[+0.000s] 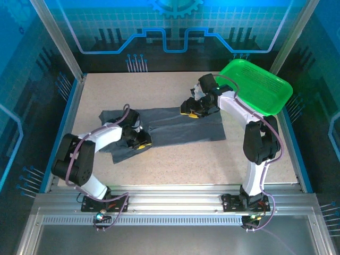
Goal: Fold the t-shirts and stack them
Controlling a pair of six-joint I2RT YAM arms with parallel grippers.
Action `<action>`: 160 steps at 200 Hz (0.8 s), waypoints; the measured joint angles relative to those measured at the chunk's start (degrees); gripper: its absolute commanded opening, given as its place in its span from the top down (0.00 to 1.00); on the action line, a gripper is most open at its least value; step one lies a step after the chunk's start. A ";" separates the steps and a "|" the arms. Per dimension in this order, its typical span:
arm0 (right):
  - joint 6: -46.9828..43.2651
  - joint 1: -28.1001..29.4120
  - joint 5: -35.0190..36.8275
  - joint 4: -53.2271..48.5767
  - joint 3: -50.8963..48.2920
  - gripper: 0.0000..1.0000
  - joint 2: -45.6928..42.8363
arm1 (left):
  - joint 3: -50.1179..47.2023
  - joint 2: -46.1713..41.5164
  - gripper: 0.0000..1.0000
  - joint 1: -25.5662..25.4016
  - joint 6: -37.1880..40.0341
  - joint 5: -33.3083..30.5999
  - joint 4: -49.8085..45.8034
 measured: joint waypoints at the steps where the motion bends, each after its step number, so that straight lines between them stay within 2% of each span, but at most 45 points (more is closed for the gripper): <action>1: -0.02 0.02 0.00 0.00 0.07 0.48 0.00 | -0.02 -0.39 0.59 0.24 -0.15 -0.13 -0.22; 17: -0.74 1.01 -0.68 1.07 0.72 0.48 -0.09 | -0.09 -5.84 0.58 4.00 -0.90 -2.82 -2.38; 43: -1.03 4.44 -2.86 4.70 -0.33 0.48 -0.52 | -1.57 -12.90 0.57 14.29 -3.13 -7.23 -3.69; 66: -0.83 7.65 -4.85 6.80 -1.60 0.48 -0.79 | -3.54 -12.55 0.54 23.69 -3.54 -8.83 -3.93; 85: -0.83 9.33 -6.21 7.58 -1.64 0.48 -0.79 | -3.85 -9.81 0.53 28.96 -2.78 -9.09 -3.50; 107: -0.85 10.21 -7.34 8.00 -1.64 0.47 -0.76 | -3.85 -5.57 0.53 31.30 -0.79 -9.11 -2.03; 160: -0.90 10.25 -7.69 8.00 -1.64 0.47 -0.76 | -3.91 -0.57 0.55 31.47 1.99 -8.31 2.97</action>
